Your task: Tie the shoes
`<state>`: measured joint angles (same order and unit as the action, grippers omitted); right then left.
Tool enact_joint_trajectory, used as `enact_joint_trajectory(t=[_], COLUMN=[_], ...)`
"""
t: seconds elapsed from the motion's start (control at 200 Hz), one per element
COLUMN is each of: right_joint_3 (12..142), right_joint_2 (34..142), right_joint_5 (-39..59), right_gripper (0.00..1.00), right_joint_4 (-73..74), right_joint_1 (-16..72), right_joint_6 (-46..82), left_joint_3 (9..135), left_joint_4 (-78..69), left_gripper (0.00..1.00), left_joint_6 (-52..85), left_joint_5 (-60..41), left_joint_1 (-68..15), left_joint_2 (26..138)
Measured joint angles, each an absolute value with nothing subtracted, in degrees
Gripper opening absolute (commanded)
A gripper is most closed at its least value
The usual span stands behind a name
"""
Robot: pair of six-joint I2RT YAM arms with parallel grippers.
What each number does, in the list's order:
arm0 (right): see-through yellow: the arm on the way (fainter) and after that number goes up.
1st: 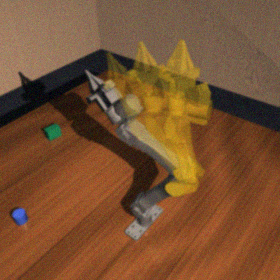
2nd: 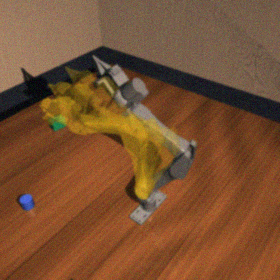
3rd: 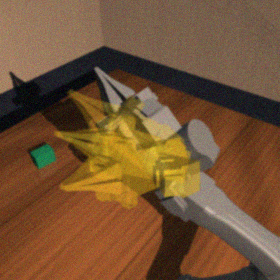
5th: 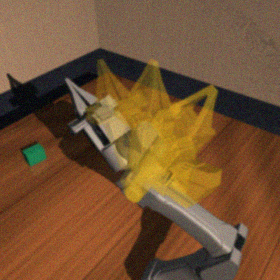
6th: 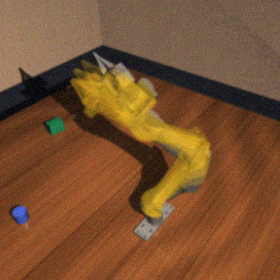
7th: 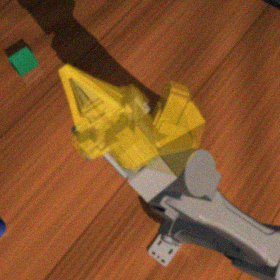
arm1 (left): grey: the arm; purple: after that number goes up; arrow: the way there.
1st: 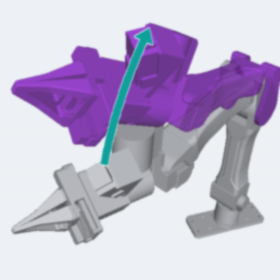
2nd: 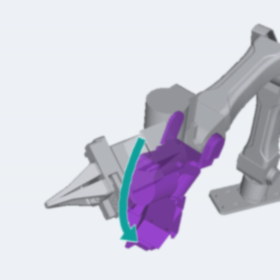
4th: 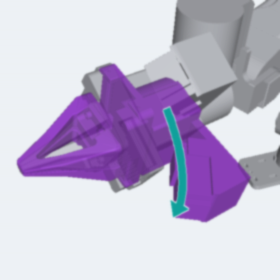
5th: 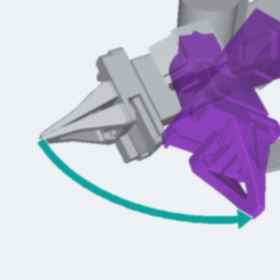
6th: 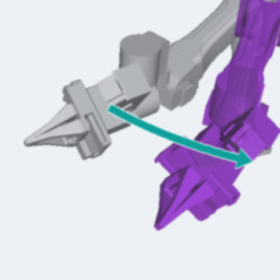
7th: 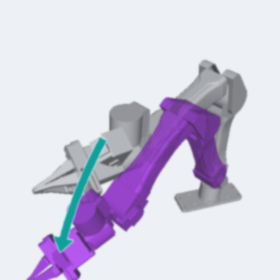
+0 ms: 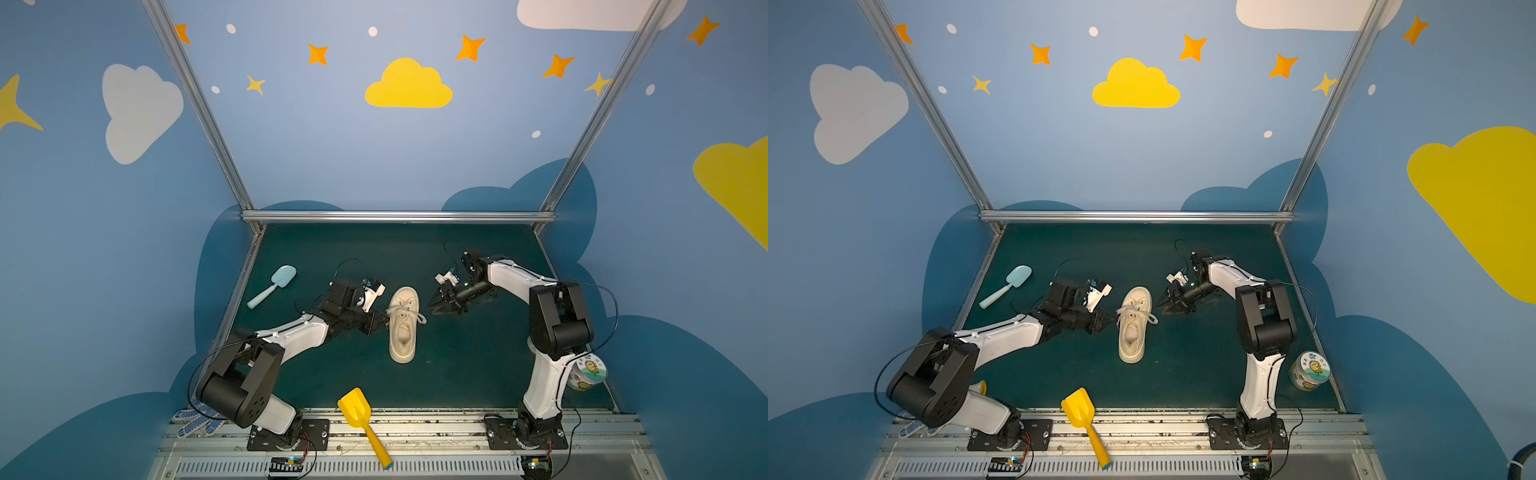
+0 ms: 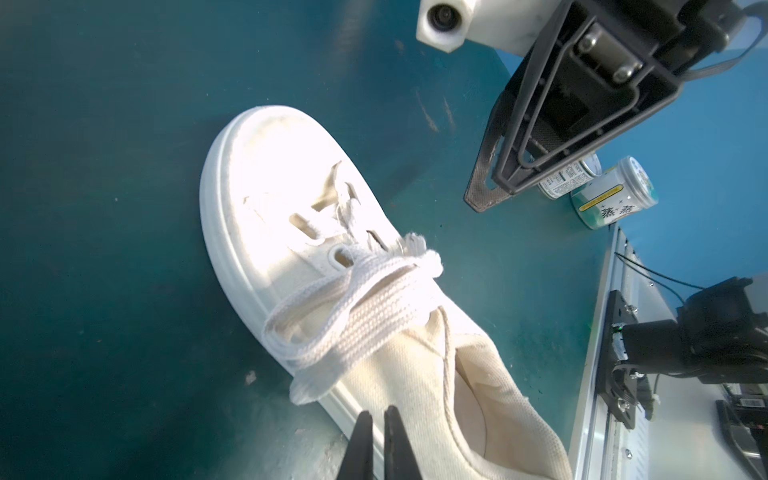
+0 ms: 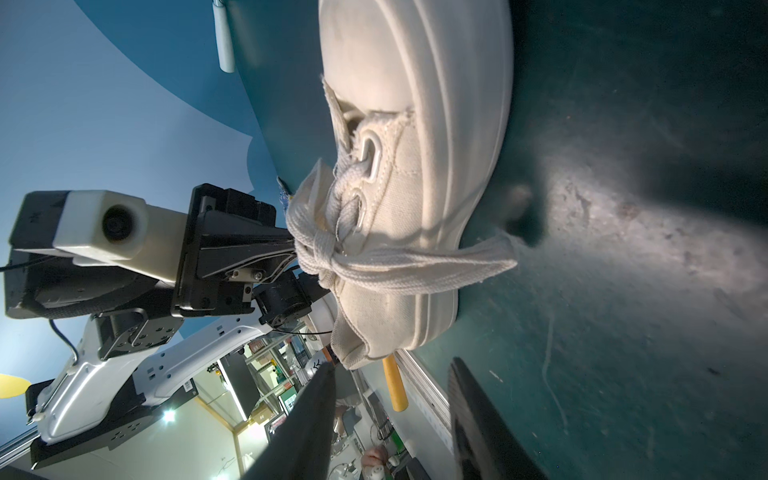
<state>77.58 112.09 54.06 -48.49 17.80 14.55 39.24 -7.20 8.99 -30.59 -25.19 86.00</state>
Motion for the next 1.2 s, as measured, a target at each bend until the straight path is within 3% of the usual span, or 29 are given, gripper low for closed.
enact_joint_trajectory(t=[0.035, 0.1, 0.32, 0.671, 0.856, 0.981, 1.201], right_joint_3=[77.69, 77.69, 77.69, 77.69, 77.69, 77.69, 77.69], right_joint_2=[112.22, 112.29, 112.29, 112.29, 112.29, 112.29, 112.29], right_joint_5=[54.04, 54.06, 54.06, 54.06, 54.15, 54.3, 54.54], right_gripper=[0.45, 0.45, 0.45, 0.44, 0.44, 0.44, 0.44], right_joint_4=[-48.51, -48.53, -48.75, -49.08, -49.1, -49.1, -49.12], right_joint_1=[17.87, 17.98, 18.04, 17.93, 17.82, 17.82, 17.82], right_joint_6=[14.52, 14.52, 14.52, 14.5, 14.5, 14.5, 14.5], left_joint_3=[39.18, 39.13, 39.79, 42.68, 43.4, 43.4, 43.4], left_joint_4=[-6.76, -5.93, -6.15, -8.23, -9.74, -9.91, -9.08], left_gripper=[0.46, 0.49, 0.37, 0.41, 0.27, 0.12, 0.05], left_joint_6=[8.58, 8.19, 7.49, 7.55, 7.68, 7.57, 6.59], left_joint_5=[-29.95, -29.26, -28.97, -29.32, -29.34, -29.36, -29.12], left_joint_1=[-25.26, -25.26, -25.26, -25.23, -25.26, -25.26, -25.52], left_joint_2=[86.0, 86.21, 91.0, 94.91, 95.68, 95.98, 95.92])
